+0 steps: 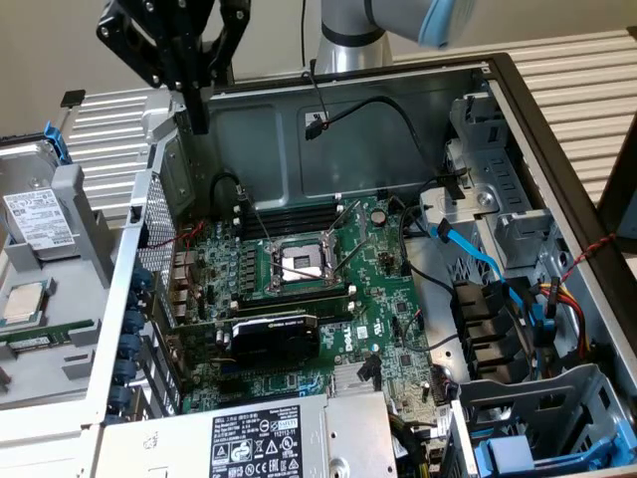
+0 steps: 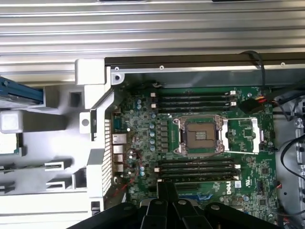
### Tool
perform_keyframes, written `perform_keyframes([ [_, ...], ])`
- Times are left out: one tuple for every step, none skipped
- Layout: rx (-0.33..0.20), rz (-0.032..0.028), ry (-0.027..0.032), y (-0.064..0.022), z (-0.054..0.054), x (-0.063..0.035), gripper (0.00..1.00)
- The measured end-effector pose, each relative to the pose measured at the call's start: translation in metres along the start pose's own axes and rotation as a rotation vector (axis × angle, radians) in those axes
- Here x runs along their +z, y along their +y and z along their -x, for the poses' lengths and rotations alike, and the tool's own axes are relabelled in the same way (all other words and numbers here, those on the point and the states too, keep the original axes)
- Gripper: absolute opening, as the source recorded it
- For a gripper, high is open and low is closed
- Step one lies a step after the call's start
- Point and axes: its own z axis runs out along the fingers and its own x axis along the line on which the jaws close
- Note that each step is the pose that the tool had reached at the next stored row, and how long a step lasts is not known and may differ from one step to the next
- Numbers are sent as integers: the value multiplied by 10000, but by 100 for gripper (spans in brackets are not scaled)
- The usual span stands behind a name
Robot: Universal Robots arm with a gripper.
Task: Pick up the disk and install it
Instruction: 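Reach for the disk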
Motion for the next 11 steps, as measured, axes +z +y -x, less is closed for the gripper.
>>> perform_keyframes([
  [1, 0, 0, 2, -44, 1, 11],
  [1, 1, -1, 4, -90, 3, 11],
  [0, 0, 2, 9, -137, 3, 11],
  [0, 0, 4, 15, -184, 4, 11],
  [2, 0, 5, 25, -228, 4, 11],
  [0, 1, 4, 42, -272, 5, 11],
  [0, -1, 6, 65, -309, 5, 11],
  [1, -1, 7, 89, -342, 7, 11],
  [2, -2, 11, 113, -372, 7, 11],
  [0, -2, 13, 137, -403, 8, 11],
  [0, -2, 16, 162, -434, 8, 11],
])
